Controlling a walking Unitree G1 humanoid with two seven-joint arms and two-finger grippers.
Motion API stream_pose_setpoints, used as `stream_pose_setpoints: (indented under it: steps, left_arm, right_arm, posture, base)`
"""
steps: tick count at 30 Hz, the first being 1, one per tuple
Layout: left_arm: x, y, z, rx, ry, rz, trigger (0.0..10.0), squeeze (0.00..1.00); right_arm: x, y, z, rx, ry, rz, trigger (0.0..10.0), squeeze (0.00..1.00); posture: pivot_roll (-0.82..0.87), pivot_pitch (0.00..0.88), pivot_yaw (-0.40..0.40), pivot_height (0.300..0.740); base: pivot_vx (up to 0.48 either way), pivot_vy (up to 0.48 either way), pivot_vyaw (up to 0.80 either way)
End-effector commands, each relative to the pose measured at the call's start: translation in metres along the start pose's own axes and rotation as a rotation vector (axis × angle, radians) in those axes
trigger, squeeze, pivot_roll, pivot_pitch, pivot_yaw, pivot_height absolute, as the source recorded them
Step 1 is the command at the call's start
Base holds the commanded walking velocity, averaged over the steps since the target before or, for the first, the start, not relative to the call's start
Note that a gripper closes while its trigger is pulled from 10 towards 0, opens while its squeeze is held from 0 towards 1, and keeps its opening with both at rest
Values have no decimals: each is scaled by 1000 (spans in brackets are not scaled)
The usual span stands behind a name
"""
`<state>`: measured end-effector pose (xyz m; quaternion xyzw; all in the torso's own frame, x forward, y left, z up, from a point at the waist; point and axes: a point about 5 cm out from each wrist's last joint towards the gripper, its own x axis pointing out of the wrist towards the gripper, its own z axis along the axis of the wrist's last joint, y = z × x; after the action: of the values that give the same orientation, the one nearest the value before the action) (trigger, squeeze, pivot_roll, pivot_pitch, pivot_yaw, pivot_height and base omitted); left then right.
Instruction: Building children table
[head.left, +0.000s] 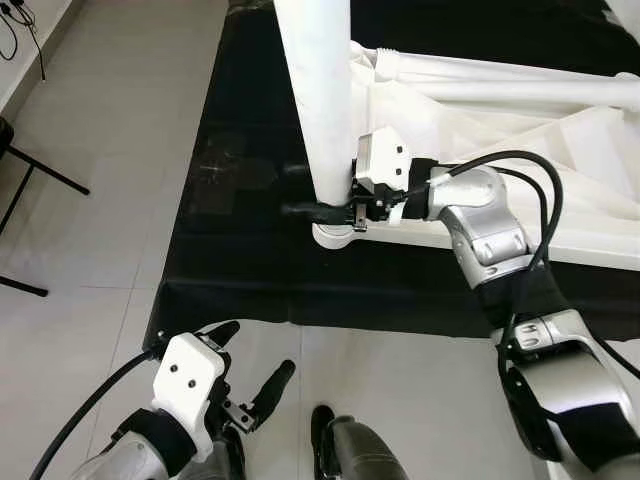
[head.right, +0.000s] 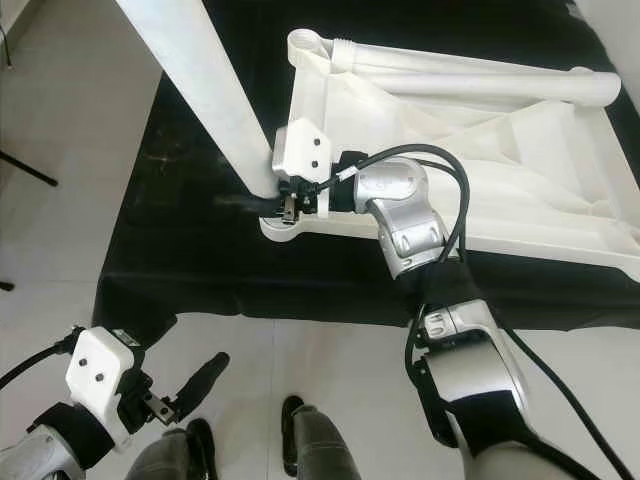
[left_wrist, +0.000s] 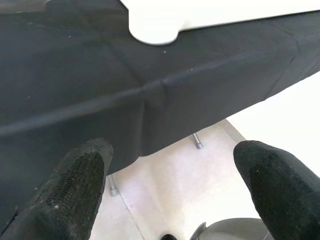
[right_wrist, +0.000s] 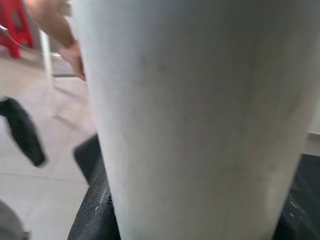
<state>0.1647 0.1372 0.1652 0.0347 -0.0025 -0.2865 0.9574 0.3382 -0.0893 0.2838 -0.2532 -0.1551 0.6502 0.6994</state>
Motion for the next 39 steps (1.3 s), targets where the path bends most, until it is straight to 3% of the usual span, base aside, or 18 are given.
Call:
stream_pose_setpoints:
  steps: [1,3,6,8,9,12,14,21,30,31,33,36,37,38,39]
  left_arm:
    - [-1,-2,-6,-18,22,-1,10000,0]
    - [-1,-2,-6,-18,21,0,10000,0]
    - [0,-2,-6,-18,20,2,10000,0]
    - [0,-2,-6,-18,20,2,10000,0]
    - [0,-2,-6,-18,19,3,10000,0]
    - [0,-2,-6,-19,18,3,10000,0]
    - [0,-2,-5,-19,18,2,10000,0]
    - [-1,-2,-4,-19,17,0,10000,0]
    - [-2,-2,-5,-18,20,0,10000,0]
    - [-2,-2,-5,-18,20,0,10000,0]
    - [-2,-1,-5,-17,22,1,10000,0]
    - [-2,-1,-5,-17,22,1,10000,0]
    - [-2,-1,-5,-17,23,2,10000,0]
    - [-2,-1,-5,-17,23,2,10000,0]
    - [-2,0,-6,-15,23,4,10000,0]
  right_arm:
    - [16,19,-21,158,19,97,10000,0]
    - [21,17,-21,185,9,70,10000,0]
    - [28,4,-27,243,19,-89,10000,0]
    - [28,4,-27,243,19,-89,10000,0]
    - [28,-1,-31,268,31,-166,10000,0]
    - [28,-4,-35,283,47,-228,10000,0]
    - [27,-4,-38,291,59,-265,10000,0]
    - [29,23,-53,314,107,-281,10000,0]
    - [32,21,-59,332,154,-390,10000,0]
    - [33,20,-60,337,163,-423,10000,0]
    - [33,17,-67,391,237,-640,10000,0]
    - [33,17,-67,391,237,-640,10000,0]
    - [31,20,-69,412,274,-801,10000,0]
    - [31,20,-69,412,274,-801,10000,0]
    - [41,37,-67,435,275,-873,10000,0]
  posture:
    - [-204,311,-105,740]
    - [-205,307,-106,740]
    - [-205,305,-106,740]
    - [-205,305,-106,740]
    - [-204,307,-109,740]
    - [-207,313,-110,740]
    - [-209,313,-110,740]
    - [-209,323,-105,740]
    - [-207,323,-107,740]
    - [-207,323,-107,740]
    - [-206,322,-109,740]
    - [-206,322,-109,740]
    - [-210,319,-113,740]
    - [-210,319,-113,740]
    - [-203,320,-114,740]
  base:
    - [0,0,0]
    - [0,0,0]
    - [0,0,0]
    - [0,0,0]
    - [0,0,0]
    - [0,0,0]
    - [0,0,0]
    - [0,0,0]
    - [0,0,0]
    - [0,0,0]
    - [0,0,0]
    - [0,0,0]
    - [0,0,0]
    - [0,0,0]
    - [0,0,0]
